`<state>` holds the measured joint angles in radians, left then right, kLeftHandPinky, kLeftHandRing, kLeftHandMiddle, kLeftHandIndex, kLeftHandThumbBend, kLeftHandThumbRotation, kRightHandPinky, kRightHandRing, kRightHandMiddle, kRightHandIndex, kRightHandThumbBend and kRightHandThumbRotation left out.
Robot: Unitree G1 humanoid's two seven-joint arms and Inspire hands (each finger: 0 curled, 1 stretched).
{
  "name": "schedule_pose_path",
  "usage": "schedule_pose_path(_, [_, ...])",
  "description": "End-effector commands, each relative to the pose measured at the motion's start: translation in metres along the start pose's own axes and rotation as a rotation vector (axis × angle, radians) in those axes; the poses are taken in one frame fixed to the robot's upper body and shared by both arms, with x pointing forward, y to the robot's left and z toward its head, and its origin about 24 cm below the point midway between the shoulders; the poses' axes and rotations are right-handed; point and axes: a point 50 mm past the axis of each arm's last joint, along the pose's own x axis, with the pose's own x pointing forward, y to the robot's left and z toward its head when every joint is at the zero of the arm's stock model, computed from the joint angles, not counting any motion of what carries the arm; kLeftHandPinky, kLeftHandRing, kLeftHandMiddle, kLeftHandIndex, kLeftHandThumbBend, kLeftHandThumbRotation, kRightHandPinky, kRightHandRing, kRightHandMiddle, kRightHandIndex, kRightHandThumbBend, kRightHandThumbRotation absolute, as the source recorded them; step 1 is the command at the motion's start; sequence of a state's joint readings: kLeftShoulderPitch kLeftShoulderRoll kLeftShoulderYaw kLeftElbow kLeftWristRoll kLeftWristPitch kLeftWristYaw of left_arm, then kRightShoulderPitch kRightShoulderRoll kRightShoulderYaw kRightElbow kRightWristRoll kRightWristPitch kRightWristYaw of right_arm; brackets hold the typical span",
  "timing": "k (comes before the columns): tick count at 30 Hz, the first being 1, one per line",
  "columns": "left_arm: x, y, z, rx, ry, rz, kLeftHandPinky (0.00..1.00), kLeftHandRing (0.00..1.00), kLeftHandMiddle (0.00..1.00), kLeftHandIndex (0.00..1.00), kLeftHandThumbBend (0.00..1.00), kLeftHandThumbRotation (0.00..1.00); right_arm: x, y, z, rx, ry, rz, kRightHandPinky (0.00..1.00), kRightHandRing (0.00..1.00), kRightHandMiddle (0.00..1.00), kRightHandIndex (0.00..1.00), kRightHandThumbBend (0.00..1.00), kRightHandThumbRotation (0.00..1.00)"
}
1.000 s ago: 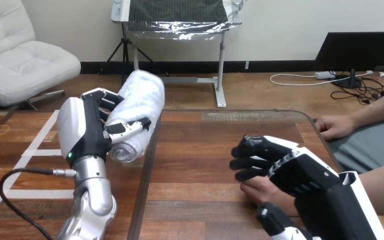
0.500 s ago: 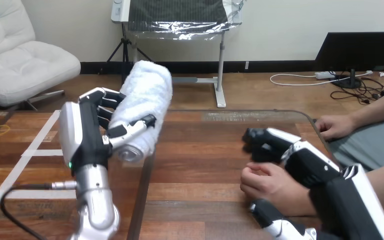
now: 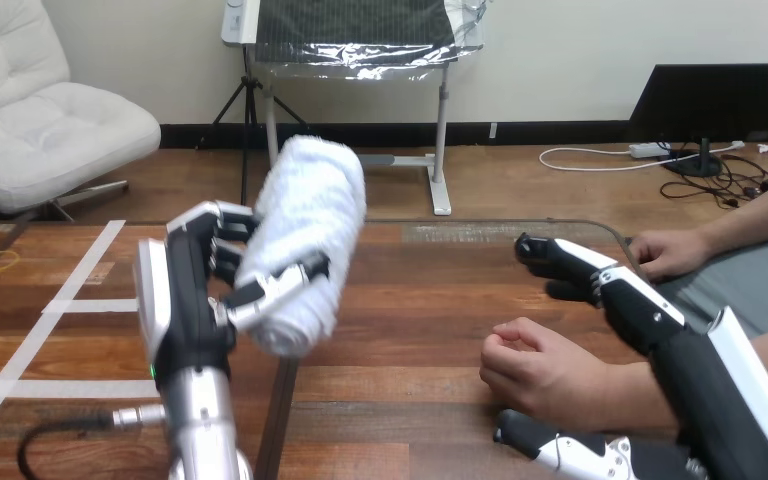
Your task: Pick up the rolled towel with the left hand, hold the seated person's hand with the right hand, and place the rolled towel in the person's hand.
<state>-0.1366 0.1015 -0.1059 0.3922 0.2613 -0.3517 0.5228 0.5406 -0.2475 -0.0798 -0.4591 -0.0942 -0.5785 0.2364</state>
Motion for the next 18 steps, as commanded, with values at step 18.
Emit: schedule_pose_path(18, [-0.025,0.032,0.098,-0.507,-0.383,0.086,0.28,0.32,0.38,0.41,0.58,0.00,0.039,-0.075,-0.027,-0.413,0.119,0.061,0.86,0.90,0.90,0.88,0.90,0.20])
